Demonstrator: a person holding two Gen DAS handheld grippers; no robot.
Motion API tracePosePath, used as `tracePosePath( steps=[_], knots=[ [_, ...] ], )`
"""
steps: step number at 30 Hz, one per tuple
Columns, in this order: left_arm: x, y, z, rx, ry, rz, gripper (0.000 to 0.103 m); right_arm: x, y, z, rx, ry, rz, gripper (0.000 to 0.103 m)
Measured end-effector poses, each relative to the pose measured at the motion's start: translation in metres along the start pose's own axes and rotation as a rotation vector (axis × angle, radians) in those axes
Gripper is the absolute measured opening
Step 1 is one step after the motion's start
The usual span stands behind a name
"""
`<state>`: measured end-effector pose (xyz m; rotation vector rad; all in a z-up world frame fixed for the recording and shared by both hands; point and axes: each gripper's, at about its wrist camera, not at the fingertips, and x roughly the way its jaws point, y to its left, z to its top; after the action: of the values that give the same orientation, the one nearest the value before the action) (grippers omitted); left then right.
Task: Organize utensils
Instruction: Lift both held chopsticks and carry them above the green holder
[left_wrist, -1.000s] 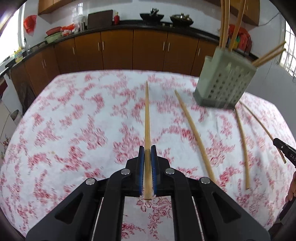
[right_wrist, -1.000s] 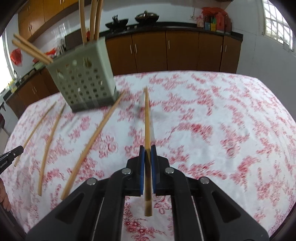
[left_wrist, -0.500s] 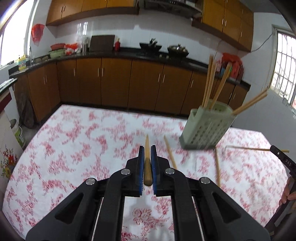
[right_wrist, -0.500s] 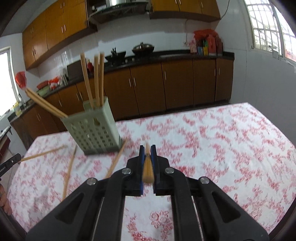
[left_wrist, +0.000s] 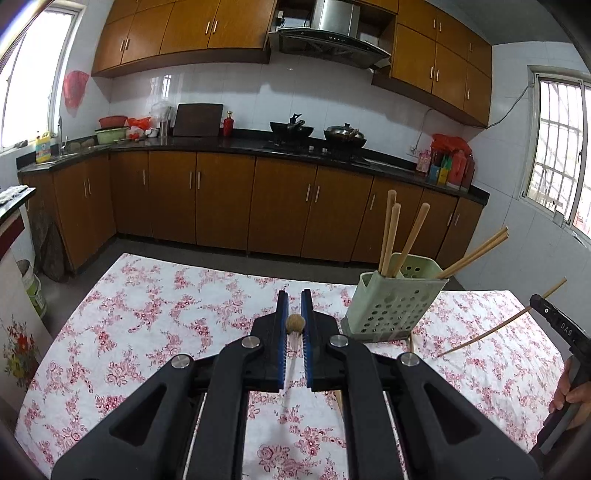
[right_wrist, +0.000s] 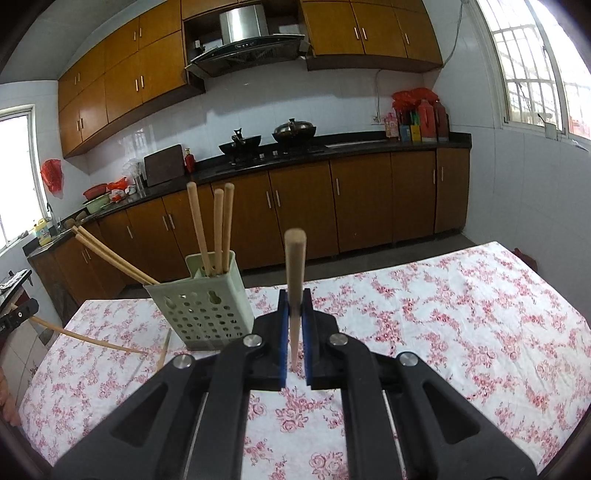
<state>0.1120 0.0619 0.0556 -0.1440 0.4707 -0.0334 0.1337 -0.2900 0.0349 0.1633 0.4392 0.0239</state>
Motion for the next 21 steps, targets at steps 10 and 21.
tracePosePath(
  steps=[10, 21],
  knots=[
    [-0.012, -0.006, 0.015, 0.028, -0.036, -0.026, 0.007, -0.013, 0.011, 0.019, -0.023, -0.026, 0.054, 0.008],
    [-0.043, -0.05, 0.058, 0.084, -0.157, -0.133, 0.007, -0.047, 0.027, 0.066, -0.002, -0.087, 0.22, 0.008]
  ],
)
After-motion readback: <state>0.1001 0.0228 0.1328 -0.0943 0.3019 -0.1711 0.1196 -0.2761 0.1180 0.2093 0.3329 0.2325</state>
